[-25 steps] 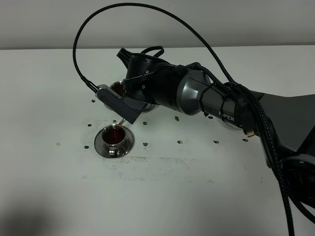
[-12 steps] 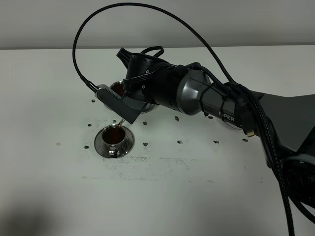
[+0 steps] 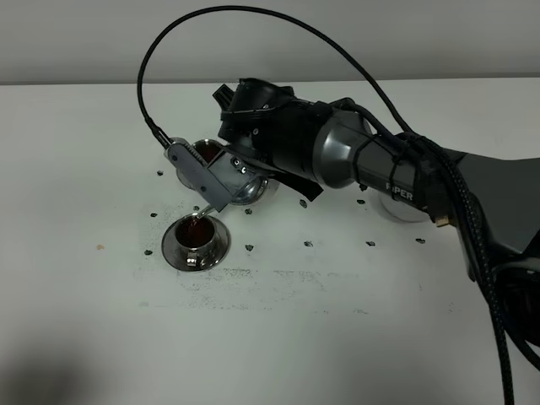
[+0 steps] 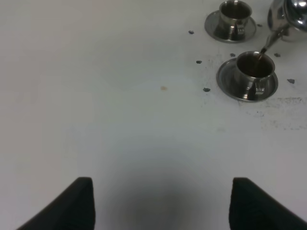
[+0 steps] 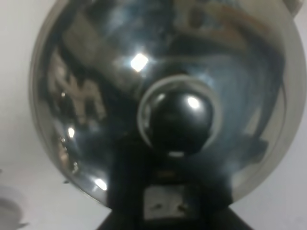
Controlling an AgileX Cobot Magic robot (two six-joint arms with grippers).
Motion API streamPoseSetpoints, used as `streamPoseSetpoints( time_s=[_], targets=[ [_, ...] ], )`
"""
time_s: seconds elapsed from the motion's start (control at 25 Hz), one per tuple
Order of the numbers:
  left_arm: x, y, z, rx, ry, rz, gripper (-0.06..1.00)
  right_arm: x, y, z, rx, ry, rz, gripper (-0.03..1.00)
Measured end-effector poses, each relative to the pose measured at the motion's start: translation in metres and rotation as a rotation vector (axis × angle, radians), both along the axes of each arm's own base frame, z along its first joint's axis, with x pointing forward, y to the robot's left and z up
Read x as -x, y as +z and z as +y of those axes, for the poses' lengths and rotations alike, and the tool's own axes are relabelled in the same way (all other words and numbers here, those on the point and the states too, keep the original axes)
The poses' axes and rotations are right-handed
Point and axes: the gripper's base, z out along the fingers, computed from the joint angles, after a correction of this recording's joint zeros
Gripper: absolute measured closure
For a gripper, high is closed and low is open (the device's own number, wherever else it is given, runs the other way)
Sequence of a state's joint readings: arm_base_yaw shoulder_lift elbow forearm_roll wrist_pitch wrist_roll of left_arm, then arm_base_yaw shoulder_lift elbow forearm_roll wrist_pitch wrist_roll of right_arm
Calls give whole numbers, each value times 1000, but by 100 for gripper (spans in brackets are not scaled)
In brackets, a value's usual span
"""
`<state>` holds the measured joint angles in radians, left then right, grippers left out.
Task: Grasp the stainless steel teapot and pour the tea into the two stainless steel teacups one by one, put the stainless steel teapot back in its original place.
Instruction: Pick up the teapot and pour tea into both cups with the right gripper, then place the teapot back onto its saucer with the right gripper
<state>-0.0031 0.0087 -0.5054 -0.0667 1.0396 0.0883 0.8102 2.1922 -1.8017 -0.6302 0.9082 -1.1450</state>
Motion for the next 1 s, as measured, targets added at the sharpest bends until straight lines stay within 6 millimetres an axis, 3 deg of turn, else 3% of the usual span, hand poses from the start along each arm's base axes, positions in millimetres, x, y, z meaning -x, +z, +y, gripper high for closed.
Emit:
streamPoseSetpoints(
  time_s=[0.24,0.44,0.68,0.88,1.0],
  targets=[
    [0,0,0,0,0,0,37,-6,7,-20,-103,-166,84,77],
    [0,0,0,0,0,0,37,4,32,-24,-325,-369,152,77],
    [0,0,0,0,0,0,37,35,63,-33,-635,-658,277,77],
    [0,0,0,0,0,0,37,72,58,-55,-762,-870,396,77],
    [0,0,0,0,0,0,37,84,47,-61,-803,-1032,460,77]
  ],
)
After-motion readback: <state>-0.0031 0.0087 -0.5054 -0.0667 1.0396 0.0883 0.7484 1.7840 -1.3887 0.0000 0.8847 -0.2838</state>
